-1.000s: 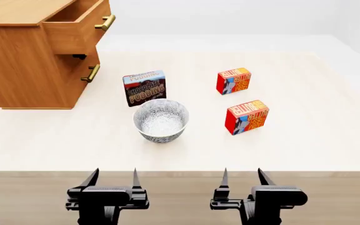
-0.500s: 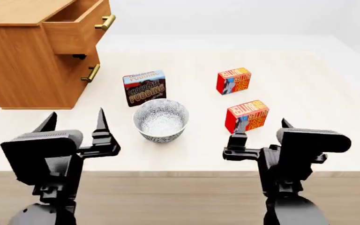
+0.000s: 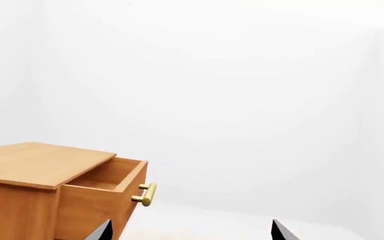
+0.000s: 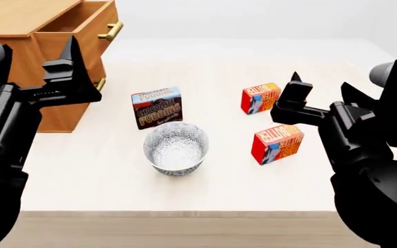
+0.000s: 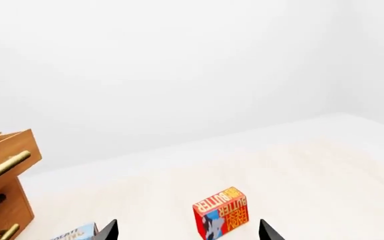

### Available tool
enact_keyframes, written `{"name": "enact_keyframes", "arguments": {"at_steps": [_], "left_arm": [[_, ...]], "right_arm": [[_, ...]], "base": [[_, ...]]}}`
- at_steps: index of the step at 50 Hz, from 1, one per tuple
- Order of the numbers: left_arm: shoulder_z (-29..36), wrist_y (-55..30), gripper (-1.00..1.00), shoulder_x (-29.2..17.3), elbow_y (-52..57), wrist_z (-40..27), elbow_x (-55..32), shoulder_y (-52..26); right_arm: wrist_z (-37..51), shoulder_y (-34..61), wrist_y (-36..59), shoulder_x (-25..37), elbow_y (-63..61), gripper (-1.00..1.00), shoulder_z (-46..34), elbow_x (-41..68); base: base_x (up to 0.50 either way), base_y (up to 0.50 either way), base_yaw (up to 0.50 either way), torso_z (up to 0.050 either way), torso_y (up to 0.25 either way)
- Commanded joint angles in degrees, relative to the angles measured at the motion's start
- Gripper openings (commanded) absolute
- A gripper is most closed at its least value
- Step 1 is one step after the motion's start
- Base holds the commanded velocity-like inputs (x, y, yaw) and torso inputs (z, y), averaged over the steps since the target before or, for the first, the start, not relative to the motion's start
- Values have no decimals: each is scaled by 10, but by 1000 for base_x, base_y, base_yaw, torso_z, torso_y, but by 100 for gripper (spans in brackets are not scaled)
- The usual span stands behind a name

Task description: Put the butter at the front in the top drawer of the cabinet and close it.

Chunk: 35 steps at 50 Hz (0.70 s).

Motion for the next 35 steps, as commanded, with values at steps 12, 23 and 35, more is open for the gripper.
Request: {"name": "enact_keyframes", "arguments": {"at_steps": [12,23,35], "left_arm": [[-6,-33,100,-26,0,-61,-92,-32],[23,5,100,-38,-7,-59,-84,-14],[46,34,100,-48,-13,-60,-76,-1]], "right_arm": [[76,19,-5,22,22,100,7,120],[72,9,-31,19,42,100,6,125],[67,-5,-56,25,58,100,-5,121]], "base": [[500,0,0,0,0],[435,0,0,0,0],[427,0,0,0,1]]}}
